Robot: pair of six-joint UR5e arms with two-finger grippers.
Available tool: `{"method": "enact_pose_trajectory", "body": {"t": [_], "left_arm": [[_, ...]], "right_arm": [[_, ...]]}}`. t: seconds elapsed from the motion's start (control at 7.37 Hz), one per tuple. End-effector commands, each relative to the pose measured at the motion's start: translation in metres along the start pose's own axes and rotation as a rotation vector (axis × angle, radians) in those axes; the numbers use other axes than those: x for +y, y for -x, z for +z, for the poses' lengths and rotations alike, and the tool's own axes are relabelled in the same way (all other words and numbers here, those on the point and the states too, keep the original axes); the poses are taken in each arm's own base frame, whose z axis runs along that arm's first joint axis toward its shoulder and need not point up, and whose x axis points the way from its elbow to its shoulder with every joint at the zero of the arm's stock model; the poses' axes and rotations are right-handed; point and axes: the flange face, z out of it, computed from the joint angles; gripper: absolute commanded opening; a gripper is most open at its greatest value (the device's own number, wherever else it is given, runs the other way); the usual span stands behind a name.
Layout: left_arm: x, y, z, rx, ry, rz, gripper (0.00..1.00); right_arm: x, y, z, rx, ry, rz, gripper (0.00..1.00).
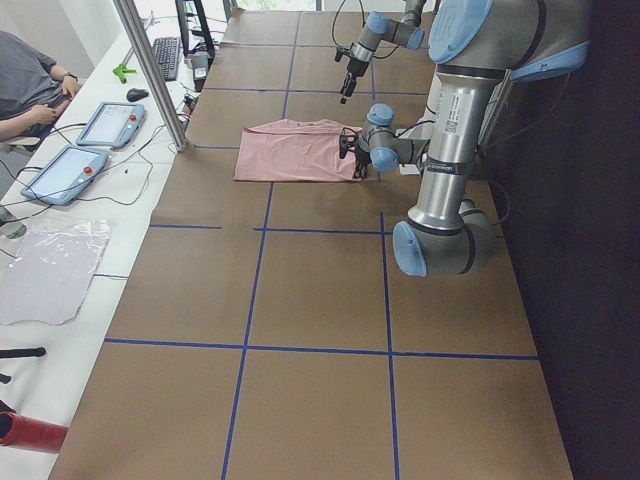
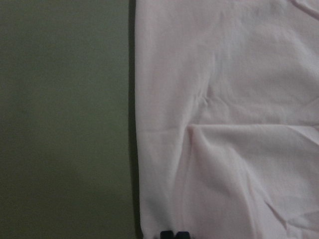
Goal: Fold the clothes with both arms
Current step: 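Lower both grippers and pinch the shirt's near edge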
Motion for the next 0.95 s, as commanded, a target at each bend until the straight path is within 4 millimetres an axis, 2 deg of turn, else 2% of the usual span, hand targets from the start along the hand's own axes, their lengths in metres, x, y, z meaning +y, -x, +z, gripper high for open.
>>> {"method": "enact_pose_trajectory", "body": {"t": [0.0,0.14,0.27,0.41,0.54,0.68,0.81], "left_arm": [[-0.001,0.005,0.001,-0.009,-0.002,-0.001,0.00],[-0.002,0.006,0.001,-0.009,-0.003,0.000,0.00],[-0.002,0.005,0.000,-0.008,-0.003,0.000,0.00],[-0.002,0.004,-0.001,-0.003,-0.002,-0.001,0.00],[-0.001,0.004,0.000,-0.003,-0.001,0.000,0.00],[-0.001,0.003,-0.001,-0.001,-0.001,0.000,0.00],[-0.001,0.001,-0.003,0.003,-0.002,0.000,0.00]], "right_arm": [[0.001,0.000,0.001,0.000,0.001,-0.001,1.00],[0.003,0.000,0.007,0.010,0.002,0.002,1.00],[0.006,0.005,0.023,0.031,0.003,0.029,0.97],[0.006,0.028,0.038,0.077,0.009,0.076,0.84],[0.003,0.060,0.046,0.142,0.016,0.089,0.73],[0.009,0.074,0.051,0.181,0.027,0.113,0.70],[0.017,0.077,0.065,0.202,0.033,0.110,0.70]]}}
